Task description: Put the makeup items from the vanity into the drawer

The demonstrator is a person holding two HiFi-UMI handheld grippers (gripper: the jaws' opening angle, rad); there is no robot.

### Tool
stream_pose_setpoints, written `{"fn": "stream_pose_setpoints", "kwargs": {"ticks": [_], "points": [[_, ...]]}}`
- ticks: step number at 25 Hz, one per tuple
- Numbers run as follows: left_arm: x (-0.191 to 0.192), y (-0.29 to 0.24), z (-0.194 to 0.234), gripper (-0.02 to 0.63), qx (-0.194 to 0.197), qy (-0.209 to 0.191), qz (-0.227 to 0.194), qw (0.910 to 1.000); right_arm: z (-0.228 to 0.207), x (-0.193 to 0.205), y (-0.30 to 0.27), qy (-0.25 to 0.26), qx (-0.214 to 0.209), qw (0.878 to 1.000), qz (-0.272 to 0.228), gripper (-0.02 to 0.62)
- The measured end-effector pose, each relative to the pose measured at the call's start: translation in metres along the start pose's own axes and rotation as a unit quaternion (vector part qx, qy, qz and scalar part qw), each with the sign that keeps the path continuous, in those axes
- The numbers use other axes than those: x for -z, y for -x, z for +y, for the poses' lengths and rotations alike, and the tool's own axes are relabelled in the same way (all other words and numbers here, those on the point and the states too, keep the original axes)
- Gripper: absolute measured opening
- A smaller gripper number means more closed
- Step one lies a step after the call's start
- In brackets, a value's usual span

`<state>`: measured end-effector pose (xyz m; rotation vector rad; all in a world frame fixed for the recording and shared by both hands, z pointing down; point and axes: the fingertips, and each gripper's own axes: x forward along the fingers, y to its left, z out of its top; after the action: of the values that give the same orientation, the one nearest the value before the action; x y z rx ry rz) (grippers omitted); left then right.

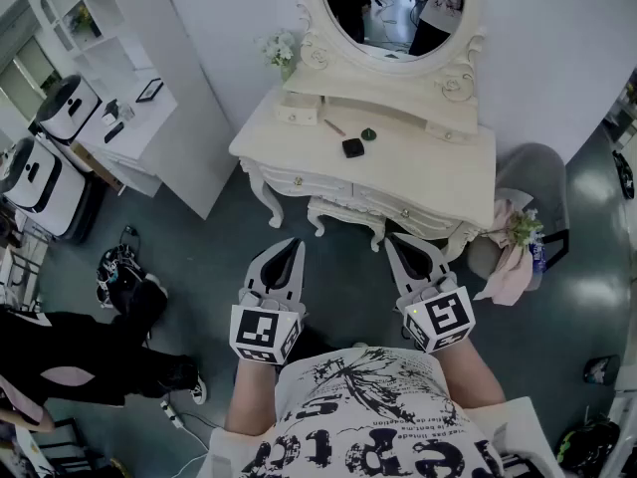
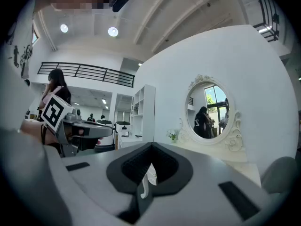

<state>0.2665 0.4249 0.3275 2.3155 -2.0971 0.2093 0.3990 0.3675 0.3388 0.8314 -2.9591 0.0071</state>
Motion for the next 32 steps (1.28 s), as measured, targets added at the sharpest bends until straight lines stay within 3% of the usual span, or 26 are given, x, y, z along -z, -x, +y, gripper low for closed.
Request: {"fn": "stream_pose_setpoints", "kwargs": {"ticks": [12, 17, 23, 32], "points": [[0.009, -0.004, 0.005, 0.020, 0.008, 0.013, 0.013, 0.9998, -0.004, 0.006, -0.005, -0.024, 0.013, 1.000, 0.003, 0.017], [0.019, -0.008, 0.026, 0.020, 0.008, 0.021, 0.022, 0.9995, -0.002, 0.013, -0.028, -0.033, 0.020, 0.999, 0.014, 0.017], [0.026, -0.021, 0.088, 0.020, 0.009, 0.027, 0.025, 0.9993, 0.007, 0.014, -0.084, -0.032, 0.038, 0.999, 0.023, 0.017], [0.025, -0.058, 0.221, 0.020, 0.045, 0.026, 0.028, 0.9983, 0.017, -0.005, -0.204, -0.042, 0.103, 0.994, 0.021, 0.017]]}}
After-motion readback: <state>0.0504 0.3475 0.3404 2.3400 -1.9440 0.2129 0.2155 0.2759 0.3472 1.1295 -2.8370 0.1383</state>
